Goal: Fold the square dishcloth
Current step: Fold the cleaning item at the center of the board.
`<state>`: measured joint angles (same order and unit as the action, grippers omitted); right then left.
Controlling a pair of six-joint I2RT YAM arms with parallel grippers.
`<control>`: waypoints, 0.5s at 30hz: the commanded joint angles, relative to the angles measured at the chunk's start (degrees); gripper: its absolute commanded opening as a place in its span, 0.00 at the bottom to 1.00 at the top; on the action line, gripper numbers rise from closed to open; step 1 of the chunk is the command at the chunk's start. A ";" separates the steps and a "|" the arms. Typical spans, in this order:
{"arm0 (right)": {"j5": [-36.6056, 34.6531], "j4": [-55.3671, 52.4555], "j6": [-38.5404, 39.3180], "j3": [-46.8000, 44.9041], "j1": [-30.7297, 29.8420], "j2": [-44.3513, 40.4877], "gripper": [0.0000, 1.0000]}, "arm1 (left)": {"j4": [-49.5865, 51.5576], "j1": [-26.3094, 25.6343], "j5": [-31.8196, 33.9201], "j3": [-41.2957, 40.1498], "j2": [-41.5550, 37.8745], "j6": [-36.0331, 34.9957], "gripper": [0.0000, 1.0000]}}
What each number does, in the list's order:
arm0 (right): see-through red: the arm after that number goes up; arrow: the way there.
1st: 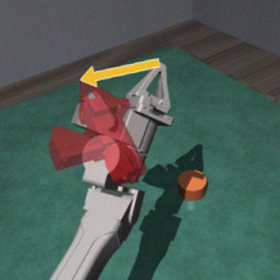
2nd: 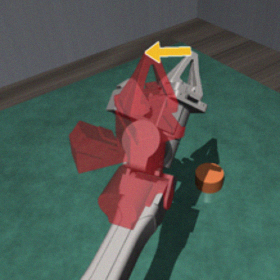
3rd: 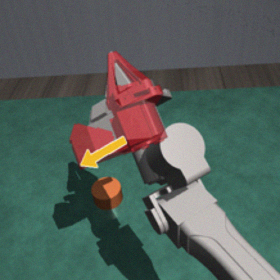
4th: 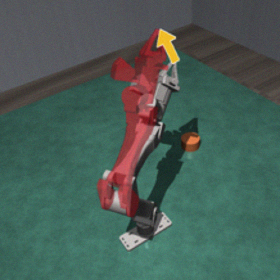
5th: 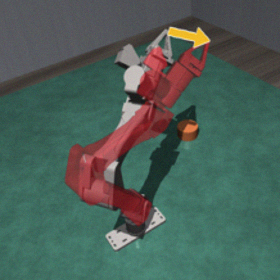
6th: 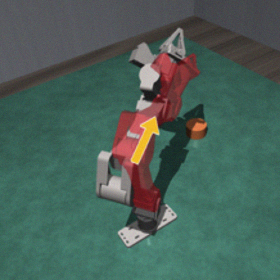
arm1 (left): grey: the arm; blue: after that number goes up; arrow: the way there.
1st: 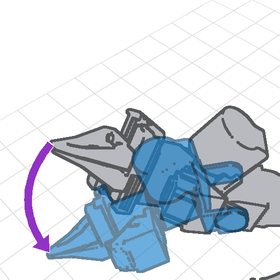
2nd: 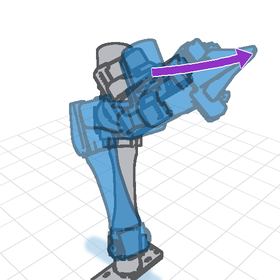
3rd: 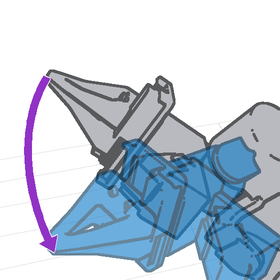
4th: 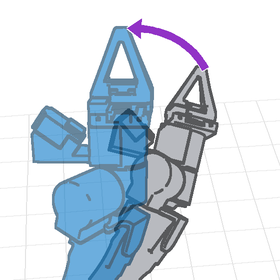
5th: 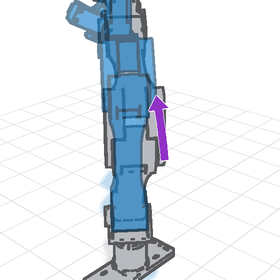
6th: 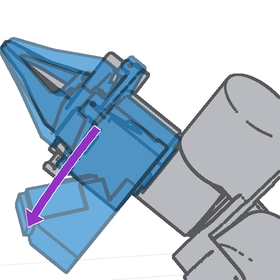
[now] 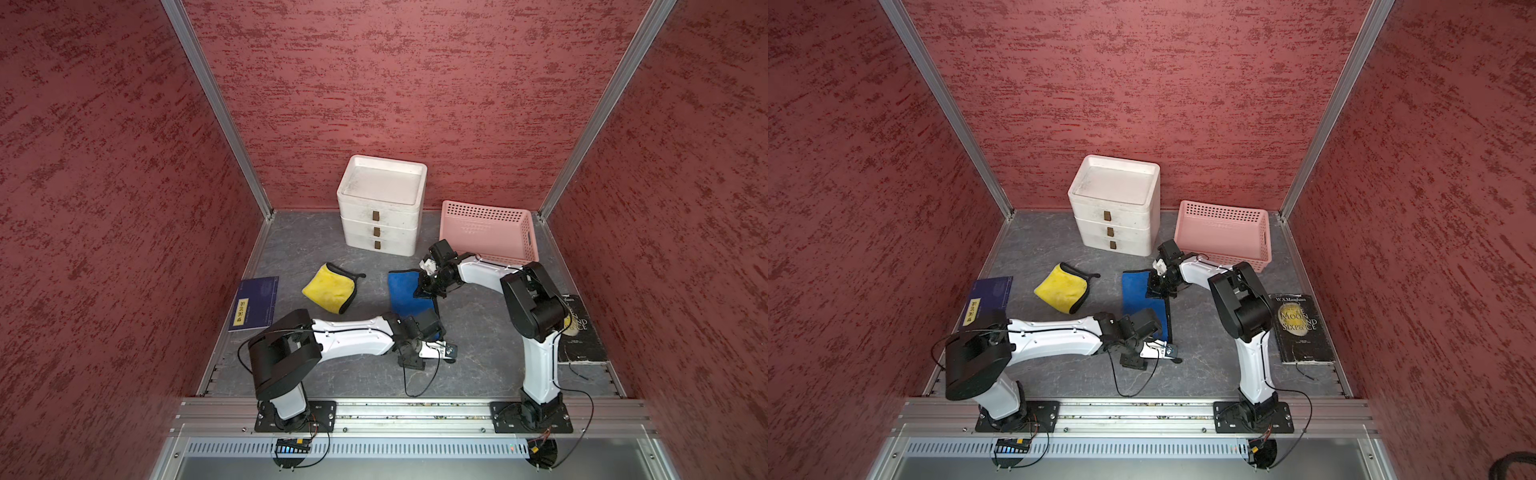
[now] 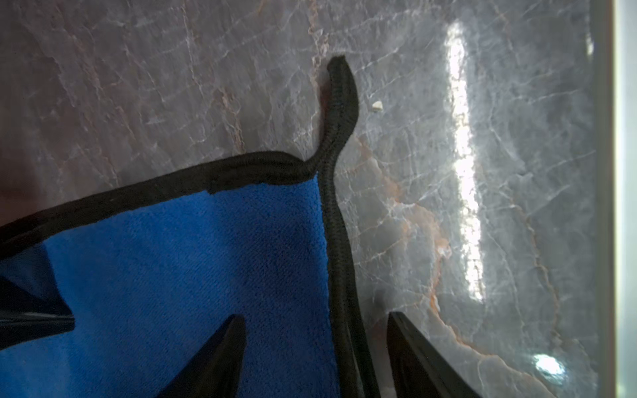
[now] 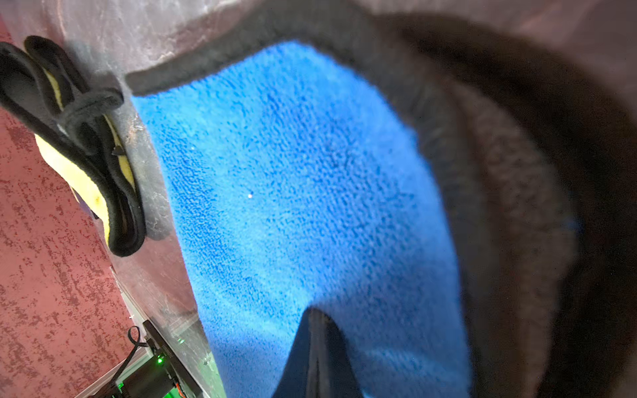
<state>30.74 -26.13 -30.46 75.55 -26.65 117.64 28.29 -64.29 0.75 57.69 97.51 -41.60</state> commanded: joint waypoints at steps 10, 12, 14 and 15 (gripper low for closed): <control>-5.28 -0.51 0.80 -5.87 0.22 -2.49 0.00 | 0.79 1.11 1.41 0.88 7.37 -0.74 0.60; -5.55 -0.42 0.68 -6.95 0.16 -4.93 0.00 | 1.94 1.48 1.85 1.08 8.32 -0.60 0.52; -7.68 0.13 -0.46 -8.83 -0.13 -9.06 0.00 | 4.25 1.83 1.32 1.27 7.97 -0.58 0.37; -8.77 1.17 -1.29 -10.35 -0.41 -11.51 0.00 | 6.48 1.88 0.74 1.58 7.32 -0.52 0.25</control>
<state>26.55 -23.40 -30.85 66.85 -26.76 109.86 29.02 -63.24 1.04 60.27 102.41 -41.43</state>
